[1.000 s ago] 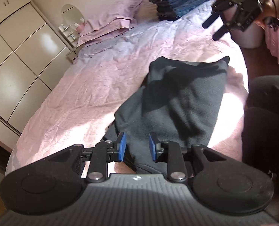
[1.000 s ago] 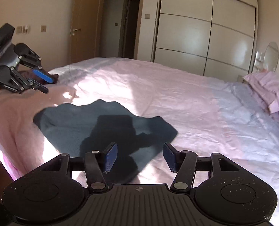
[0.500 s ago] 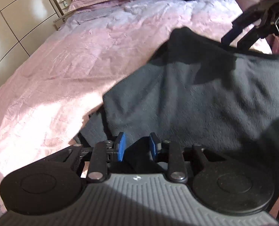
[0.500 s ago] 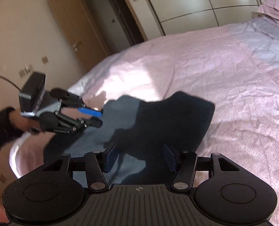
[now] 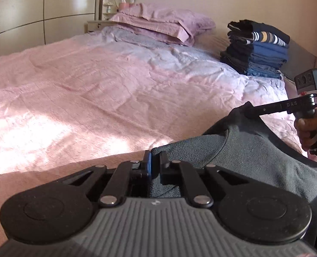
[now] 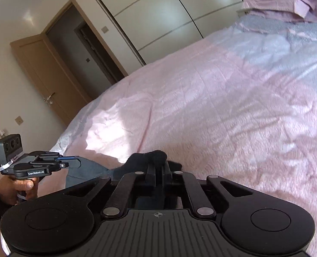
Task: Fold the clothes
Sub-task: 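Grasp the sweater edge with the right gripper and tuck it under, then open both grippers and smooth the folded sweater flat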
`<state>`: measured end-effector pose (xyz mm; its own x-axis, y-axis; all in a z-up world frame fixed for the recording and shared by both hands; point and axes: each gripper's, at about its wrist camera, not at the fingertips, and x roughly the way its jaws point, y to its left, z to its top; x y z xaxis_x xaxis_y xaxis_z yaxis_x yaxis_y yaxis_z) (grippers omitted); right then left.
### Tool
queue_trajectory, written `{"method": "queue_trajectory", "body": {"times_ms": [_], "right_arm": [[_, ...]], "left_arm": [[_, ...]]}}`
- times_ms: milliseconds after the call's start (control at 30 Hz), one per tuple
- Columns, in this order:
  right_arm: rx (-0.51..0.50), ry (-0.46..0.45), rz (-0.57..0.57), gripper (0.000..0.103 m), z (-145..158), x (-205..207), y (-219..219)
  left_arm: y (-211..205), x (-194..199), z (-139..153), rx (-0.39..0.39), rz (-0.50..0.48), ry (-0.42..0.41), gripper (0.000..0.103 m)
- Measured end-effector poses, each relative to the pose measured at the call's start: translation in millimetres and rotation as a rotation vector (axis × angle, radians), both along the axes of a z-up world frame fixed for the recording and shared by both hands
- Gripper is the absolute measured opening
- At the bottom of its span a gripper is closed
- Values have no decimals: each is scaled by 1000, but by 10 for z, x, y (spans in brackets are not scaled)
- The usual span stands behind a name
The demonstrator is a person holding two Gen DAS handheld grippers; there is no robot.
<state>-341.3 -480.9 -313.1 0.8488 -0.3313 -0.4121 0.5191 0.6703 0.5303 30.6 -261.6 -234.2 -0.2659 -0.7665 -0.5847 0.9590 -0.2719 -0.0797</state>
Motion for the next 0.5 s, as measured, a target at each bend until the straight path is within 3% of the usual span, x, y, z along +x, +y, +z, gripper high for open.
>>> {"method": "queue_trajectory", "body": {"times_ms": [33,167,267,367,400,500], "right_arm": [[-22,-6,5,3,35,9,6],[-38,132,42,3,-210,322,-150],[4,145,40,3,-281,317,-225],[-60,185,15,13,-80,207,-107],[-92,200,3,21,10,163,-38],[-180,209,-1,22,276,42,247]], "left_arm": [[4,32,-18,-9,20,0,6],[-207,-27,-337,97,51,-59,7],[-262,-21,-393,132,82,-62,12],[-237,54,-300,140,120,-58,26],[-195,89,-237,134,134,-68,26],[29,153,-26,103,176,-94,22]]}}
